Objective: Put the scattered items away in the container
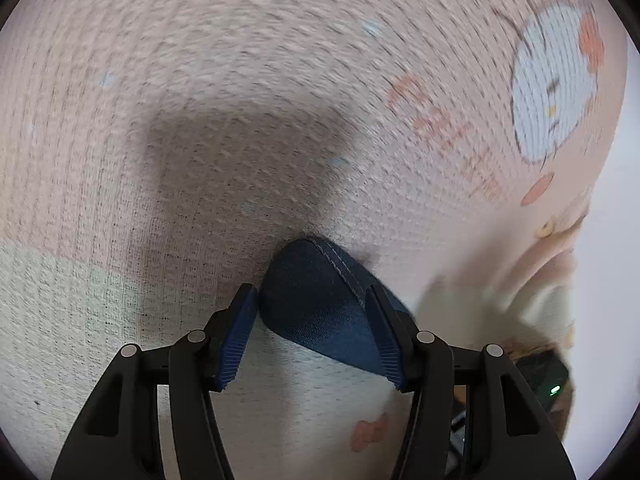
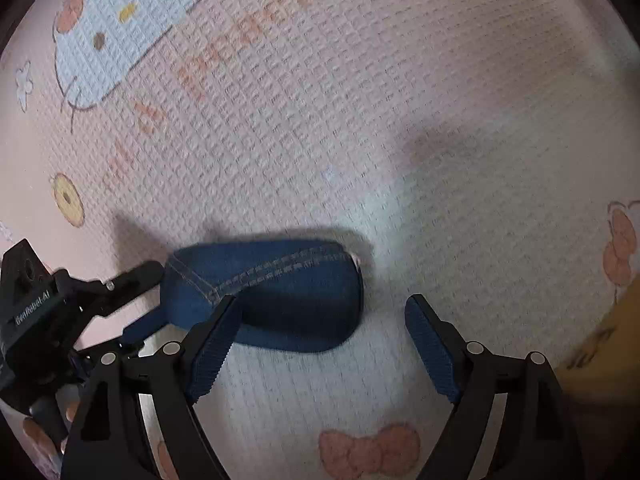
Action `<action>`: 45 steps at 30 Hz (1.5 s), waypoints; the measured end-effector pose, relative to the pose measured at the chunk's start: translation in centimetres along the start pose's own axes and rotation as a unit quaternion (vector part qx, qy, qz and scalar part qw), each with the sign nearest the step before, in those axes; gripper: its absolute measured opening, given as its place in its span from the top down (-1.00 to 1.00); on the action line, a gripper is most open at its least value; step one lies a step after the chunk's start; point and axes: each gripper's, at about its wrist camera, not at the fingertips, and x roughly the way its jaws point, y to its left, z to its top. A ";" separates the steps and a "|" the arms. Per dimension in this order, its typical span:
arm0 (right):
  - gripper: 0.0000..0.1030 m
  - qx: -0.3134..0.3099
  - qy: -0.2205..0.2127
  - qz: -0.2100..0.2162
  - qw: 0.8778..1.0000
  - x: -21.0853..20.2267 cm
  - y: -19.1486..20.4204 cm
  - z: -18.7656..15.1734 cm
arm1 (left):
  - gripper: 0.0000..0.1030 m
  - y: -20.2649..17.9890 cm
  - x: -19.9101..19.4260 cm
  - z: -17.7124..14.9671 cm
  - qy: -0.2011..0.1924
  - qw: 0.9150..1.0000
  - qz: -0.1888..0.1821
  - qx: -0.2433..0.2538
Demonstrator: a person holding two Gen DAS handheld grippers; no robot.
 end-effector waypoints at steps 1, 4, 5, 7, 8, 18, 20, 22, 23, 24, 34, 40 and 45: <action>-0.55 -0.005 0.001 0.005 1.000 0.1 0.2 0.1 | -0.16 -0.2 0.0 -0.1 0.000 1.000 0.007 0.010; -0.26 -0.014 -0.001 0.021 1.000 -0.1 0.7 0.1 | -0.11 -1.1 -0.2 -0.8 0.009 0.998 0.029 0.054; -0.23 -0.015 -0.002 0.018 1.000 -0.2 0.8 0.0 | -0.10 -1.3 -0.2 -1.1 0.014 0.997 0.031 0.062; -0.21 -0.019 -0.009 0.008 1.000 -0.3 1.2 -0.3 | 0.02 -1.4 -0.2 -1.9 0.029 0.996 0.022 0.077; -0.14 -0.019 -0.009 0.005 1.000 -0.5 1.3 -0.4 | 0.19 -1.5 -0.2 -2.4 0.047 0.996 0.001 0.078; 0.20 -0.059 0.010 -0.001 0.998 -2.1 3.3 -3.1 | 0.17 -1.8 -2.1 -4.7 0.043 0.997 0.023 0.062; 0.20 -0.061 0.015 -0.001 0.998 -1.9 3.3 -3.2 | -0.02 -0.6 -2.1 -4.2 0.048 0.998 0.017 0.025; 0.20 -0.063 0.014 -0.002 0.998 -2.1 3.1 -3.1 | -0.17 0.2 -1.7 -4.3 0.044 0.999 0.015 -0.005; 0.19 -0.067 0.012 -0.002 0.998 -2.2 3.2 -3.0 | -0.20 0.7 -1.7 -4.1 0.042 0.999 0.007 -0.020; 0.17 -0.071 0.011 -0.007 0.997 -3.5 2.5 -3.9 | -0.22 1.1 -1.5 -3.9 0.043 0.999 -0.006 -0.032; -0.30 -0.020 0.000 -0.052 0.998 -1.3 1.8 -3.3 | -0.25 1.1 -0.4 -0.6 0.017 1.000 -0.007 -0.024; -0.36 -0.021 -0.014 -0.051 0.998 -0.7 2.3 -2.8 | -0.25 0.0 0.5 1.3 -0.004 1.000 0.003 0.008; -0.39 -0.023 -0.013 -0.039 0.999 -0.1 2.8 -2.3 | -0.24 -1.5 1.4 0.8 -0.006 1.000 -0.002 0.025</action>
